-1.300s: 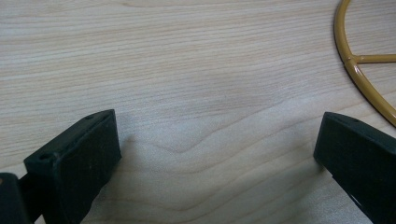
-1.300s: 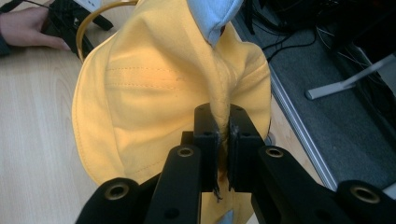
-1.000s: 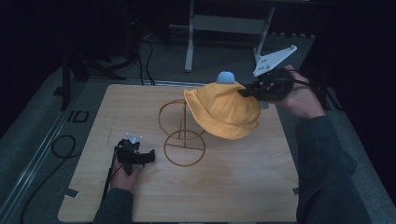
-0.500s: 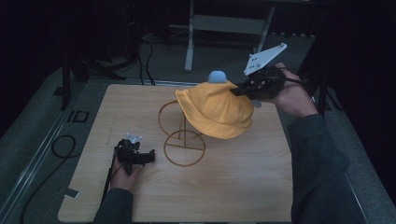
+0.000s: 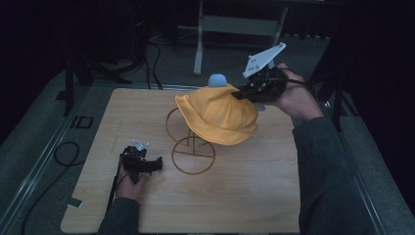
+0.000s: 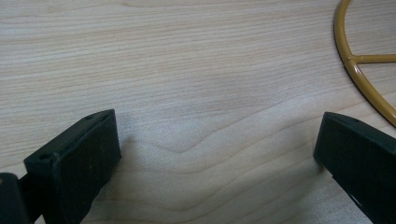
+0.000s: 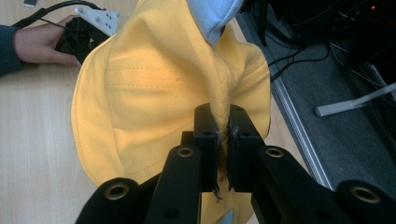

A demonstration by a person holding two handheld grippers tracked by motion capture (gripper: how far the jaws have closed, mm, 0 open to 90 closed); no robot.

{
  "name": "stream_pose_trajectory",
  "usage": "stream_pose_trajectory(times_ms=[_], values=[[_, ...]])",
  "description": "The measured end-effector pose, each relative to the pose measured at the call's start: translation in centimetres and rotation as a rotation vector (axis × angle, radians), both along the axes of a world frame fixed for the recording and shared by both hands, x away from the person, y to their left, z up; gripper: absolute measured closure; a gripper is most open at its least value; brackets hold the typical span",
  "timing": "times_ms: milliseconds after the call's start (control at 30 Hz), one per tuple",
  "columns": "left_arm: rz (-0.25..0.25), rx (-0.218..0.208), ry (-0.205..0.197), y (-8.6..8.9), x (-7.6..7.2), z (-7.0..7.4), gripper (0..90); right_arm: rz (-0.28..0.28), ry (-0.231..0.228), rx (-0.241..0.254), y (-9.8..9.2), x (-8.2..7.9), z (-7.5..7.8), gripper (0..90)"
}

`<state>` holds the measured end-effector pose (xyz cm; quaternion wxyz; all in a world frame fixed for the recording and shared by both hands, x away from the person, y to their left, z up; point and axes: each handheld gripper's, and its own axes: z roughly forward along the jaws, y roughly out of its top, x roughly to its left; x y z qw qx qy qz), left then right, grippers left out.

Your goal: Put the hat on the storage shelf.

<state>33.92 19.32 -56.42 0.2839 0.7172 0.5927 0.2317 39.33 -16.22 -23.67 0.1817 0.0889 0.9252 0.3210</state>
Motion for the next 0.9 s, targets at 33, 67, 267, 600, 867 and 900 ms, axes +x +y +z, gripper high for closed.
stream_pose_trajectory(times_ms=[33,67,267,600,867,900], values=[[0.0,0.0,0.0,0.0,0.0,0.0,0.4,0.002,0.001,-0.002,0.1,0.0,0.0,84.4],[0.0,0.0,0.0,0.0,0.0,0.0,0.4,0.001,0.0,-0.005,0.3,0.0,0.0,84.4],[-0.001,0.0,0.001,0.0,0.0,0.0,0.4,0.007,0.005,-0.014,1.2,0.2,-0.1,84.3],[0.0,-0.001,0.0,0.0,0.0,0.0,0.4,0.025,0.015,-0.04,3.8,0.6,-0.7,84.1],[0.0,-0.001,0.0,0.0,0.0,0.0,0.4,0.024,0.019,-0.064,6.0,1.0,-1.4,83.4],[0.0,-0.001,0.0,0.0,0.0,0.0,0.4,0.022,0.023,-0.059,6.1,1.1,-1.5,83.4]])
